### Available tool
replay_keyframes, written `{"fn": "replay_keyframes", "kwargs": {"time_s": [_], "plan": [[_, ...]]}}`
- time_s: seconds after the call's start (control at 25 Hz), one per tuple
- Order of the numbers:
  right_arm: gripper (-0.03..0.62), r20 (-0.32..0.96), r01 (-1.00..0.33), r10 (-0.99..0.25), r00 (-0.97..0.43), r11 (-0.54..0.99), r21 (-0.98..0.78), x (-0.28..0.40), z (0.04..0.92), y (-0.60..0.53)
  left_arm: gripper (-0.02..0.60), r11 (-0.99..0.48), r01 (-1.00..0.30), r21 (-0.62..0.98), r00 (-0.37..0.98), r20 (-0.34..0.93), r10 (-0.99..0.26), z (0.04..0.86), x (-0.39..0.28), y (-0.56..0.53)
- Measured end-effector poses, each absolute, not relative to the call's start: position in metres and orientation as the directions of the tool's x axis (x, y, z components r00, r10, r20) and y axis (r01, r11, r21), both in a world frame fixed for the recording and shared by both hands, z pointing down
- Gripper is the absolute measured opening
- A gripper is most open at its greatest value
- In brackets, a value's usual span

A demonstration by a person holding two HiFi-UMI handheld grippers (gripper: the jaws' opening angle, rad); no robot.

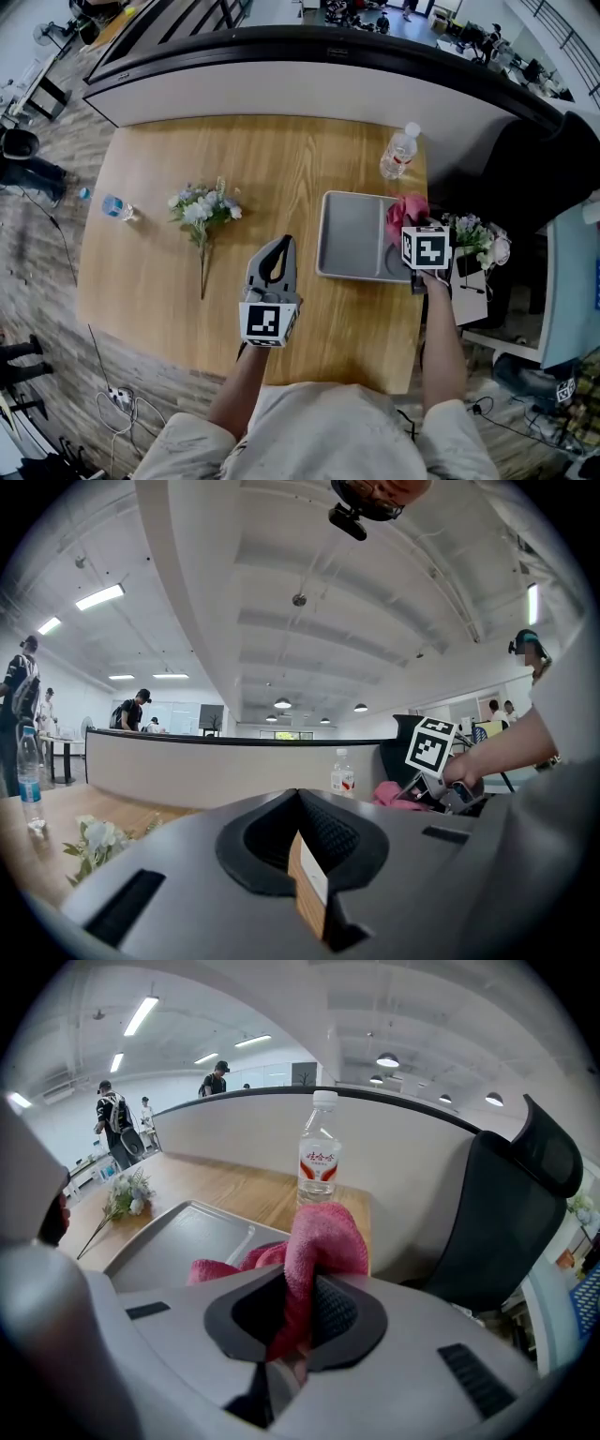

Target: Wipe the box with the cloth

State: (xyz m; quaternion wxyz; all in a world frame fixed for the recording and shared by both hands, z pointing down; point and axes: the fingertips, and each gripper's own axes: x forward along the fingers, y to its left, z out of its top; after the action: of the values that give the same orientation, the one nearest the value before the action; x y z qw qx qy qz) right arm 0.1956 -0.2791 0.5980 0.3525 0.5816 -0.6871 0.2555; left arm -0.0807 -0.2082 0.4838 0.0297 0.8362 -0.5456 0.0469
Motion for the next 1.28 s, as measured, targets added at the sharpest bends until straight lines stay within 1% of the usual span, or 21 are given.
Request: {"fn": "replay_keyframes", "kwargs": {"time_s": [0.28, 0.44, 0.6, 0.76, 0.92, 1.08, 1.28], "plan": [[0.057, 0.782, -0.985, -0.619, -0.068, 0.166, 0.046, 0.221, 0.600, -0.273, 0.014, -0.412, -0.911, -0.008, 0.409, 0.112, -0.906, 0.483, -0.070, -0.205], [0.057, 0.784, -0.983, -0.618, -0.057, 0.174, 0.066, 0.221, 0.598, -0.273, 0.014, -0.414, -0.910, -0.010, 0.410, 0.112, -0.905, 0.480, -0.063, -0.204], [0.057, 0.782, -0.983, -0.619, -0.076, 0.178, 0.046, 0.220, 0.602, -0.274, 0.014, -0.414, -0.910, -0.015, 0.410, 0.109, -0.905, 0.480, -0.062, -0.202], [0.057, 0.781, -0.984, -0.621, -0.058, 0.169, 0.061, 0.220, 0.599, -0.274, 0.014, -0.412, -0.911, -0.015, 0.408, 0.109, -0.906, 0.480, -0.062, -0.202], [0.057, 0.782, -0.982, -0.619, -0.069, 0.179, 0.055, 0.218, 0.603, -0.276, 0.014, -0.407, -0.913, -0.016, 0.404, 0.102, -0.909, 0.478, -0.062, -0.201], [0.057, 0.778, -0.984, -0.627, -0.038, 0.158, 0.080, 0.220, 0.598, -0.275, 0.014, -0.407, -0.913, -0.014, 0.404, 0.098, -0.910, 0.476, -0.063, -0.200], [0.057, 0.778, -0.978, -0.628, -0.029, 0.181, 0.109, 0.215, 0.599, -0.277, 0.014, -0.393, -0.919, -0.013, 0.391, 0.091, -0.916, 0.474, -0.069, -0.198]]}}
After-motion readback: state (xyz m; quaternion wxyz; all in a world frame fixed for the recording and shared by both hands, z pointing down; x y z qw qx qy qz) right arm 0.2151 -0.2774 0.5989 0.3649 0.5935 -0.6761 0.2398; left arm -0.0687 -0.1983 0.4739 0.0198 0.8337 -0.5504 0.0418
